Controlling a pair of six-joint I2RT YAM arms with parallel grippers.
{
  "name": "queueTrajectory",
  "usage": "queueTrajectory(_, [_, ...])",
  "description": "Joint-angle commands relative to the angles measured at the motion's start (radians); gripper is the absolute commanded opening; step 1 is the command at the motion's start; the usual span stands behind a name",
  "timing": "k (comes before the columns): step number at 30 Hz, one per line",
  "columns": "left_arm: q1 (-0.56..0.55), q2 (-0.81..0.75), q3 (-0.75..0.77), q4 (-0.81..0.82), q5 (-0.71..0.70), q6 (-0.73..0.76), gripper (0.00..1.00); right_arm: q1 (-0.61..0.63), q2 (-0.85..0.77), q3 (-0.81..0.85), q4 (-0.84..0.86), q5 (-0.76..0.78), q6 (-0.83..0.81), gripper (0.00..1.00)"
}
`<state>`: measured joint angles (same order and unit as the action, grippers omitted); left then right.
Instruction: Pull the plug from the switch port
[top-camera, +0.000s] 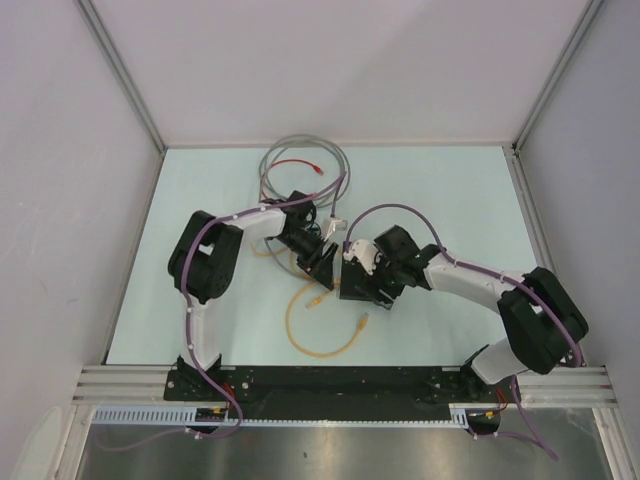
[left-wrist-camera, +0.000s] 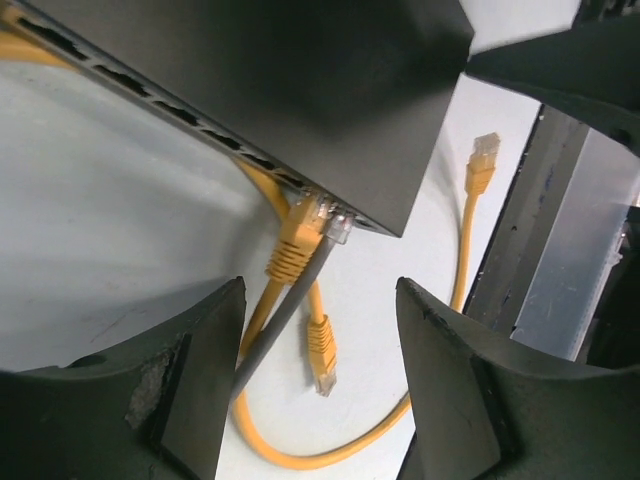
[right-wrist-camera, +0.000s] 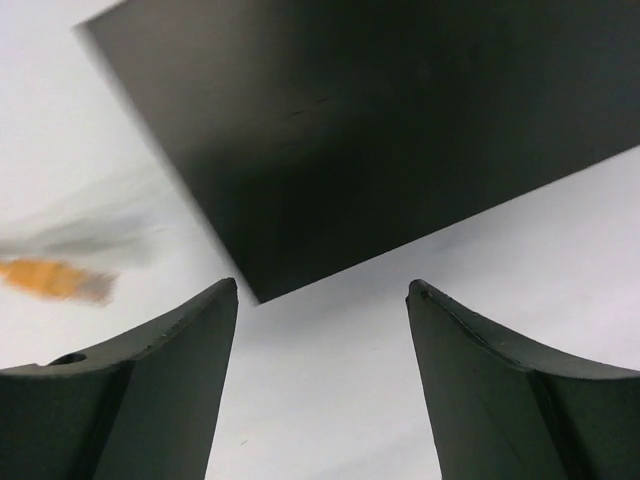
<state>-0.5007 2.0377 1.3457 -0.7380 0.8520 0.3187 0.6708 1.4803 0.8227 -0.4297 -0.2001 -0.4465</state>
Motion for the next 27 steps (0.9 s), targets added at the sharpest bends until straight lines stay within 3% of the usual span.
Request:
queueTrajectory(1, [-0.004, -0.057, -0.059, 0.074, 0.079, -0.049, 0.67, 0.018, 0.055, 0.018, 0.135, 0.178, -0.006, 0.73])
queueTrajectory(6, [-0.013, -0.057, -0.069, 0.092, 0.091, -0.064, 0.67, -0.091, 0.136, 0.094, 0.187, 0.217, 0.051, 0.7])
queueTrajectory(11, [-0.05, -0.011, 0.032, 0.055, 0.087, -0.069, 0.67, -0.221, 0.212, 0.18, 0.178, 0.211, 0.016, 0.7])
queueTrajectory(17, [-0.058, -0.011, 0.104, 0.006, 0.041, -0.056, 0.67, -0.241, 0.14, 0.201, 0.065, 0.05, 0.011, 0.7])
queueTrajectory(22, [0.033, -0.099, 0.058, 0.067, -0.083, -0.104, 0.68, -0.254, 0.041, 0.201, 0.043, -0.108, 0.084, 0.7])
queueTrajectory(27, [0.112, -0.005, 0.124, 0.022, -0.128, -0.105, 0.66, -0.225, 0.052, 0.204, 0.091, -0.145, 0.146, 0.7])
